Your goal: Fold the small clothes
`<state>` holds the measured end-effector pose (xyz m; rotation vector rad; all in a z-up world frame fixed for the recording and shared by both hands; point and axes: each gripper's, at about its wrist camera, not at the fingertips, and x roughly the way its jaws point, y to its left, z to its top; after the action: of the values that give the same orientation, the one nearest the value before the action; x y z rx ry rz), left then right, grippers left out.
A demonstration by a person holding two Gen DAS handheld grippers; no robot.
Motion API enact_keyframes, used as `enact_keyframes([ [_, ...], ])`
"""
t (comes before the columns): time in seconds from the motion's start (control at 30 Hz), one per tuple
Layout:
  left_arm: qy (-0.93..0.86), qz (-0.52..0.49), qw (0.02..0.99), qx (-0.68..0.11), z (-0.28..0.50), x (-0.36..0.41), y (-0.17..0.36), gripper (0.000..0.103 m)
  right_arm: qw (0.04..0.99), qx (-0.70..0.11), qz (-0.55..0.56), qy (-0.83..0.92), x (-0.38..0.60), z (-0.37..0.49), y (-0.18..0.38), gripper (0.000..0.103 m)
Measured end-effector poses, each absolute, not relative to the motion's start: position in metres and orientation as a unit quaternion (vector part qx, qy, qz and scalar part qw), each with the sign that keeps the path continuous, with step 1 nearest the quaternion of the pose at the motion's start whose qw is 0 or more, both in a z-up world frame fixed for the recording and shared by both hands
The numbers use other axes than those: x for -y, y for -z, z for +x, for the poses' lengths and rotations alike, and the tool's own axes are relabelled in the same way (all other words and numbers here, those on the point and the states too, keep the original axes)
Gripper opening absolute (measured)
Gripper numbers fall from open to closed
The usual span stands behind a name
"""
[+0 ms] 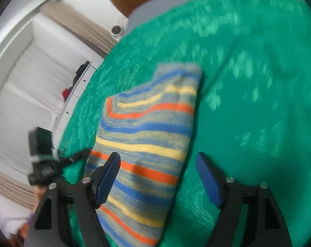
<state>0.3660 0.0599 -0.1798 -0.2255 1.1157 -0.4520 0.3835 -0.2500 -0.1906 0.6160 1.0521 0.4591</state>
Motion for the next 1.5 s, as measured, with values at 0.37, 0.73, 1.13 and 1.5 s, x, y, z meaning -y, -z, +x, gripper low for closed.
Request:
enact_keyframes([
  [0.37, 0.233, -0.131, 0.827, -0.494, 0.356, -0.046, 0.161, 0.015, 0.85, -0.444, 0.164, -0.231, 0.177, 0.379, 0.15, 0.025],
  [0.73, 0.24, -0.119, 0.865, -0.425, 0.353, -0.062, 0.078, 0.028, 0.874, -0.371, 0.17, -0.263, 0.171, 0.371, 0.068, 0.026],
  [1.13, 0.106, 0.052, 0.911, -0.394, 0.246, -0.053, 0.099, 0.098, 0.895, -0.439, -0.008, -0.082, 0.21, 0.268, 0.102, 0.087],
  [1.5, 0.044, 0.064, 0.942, -0.327, 0.164, -0.041, 0.027, 0.102, 0.932, -0.356, -0.049, -0.057, 0.172, 0.164, 0.018, 0.099],
])
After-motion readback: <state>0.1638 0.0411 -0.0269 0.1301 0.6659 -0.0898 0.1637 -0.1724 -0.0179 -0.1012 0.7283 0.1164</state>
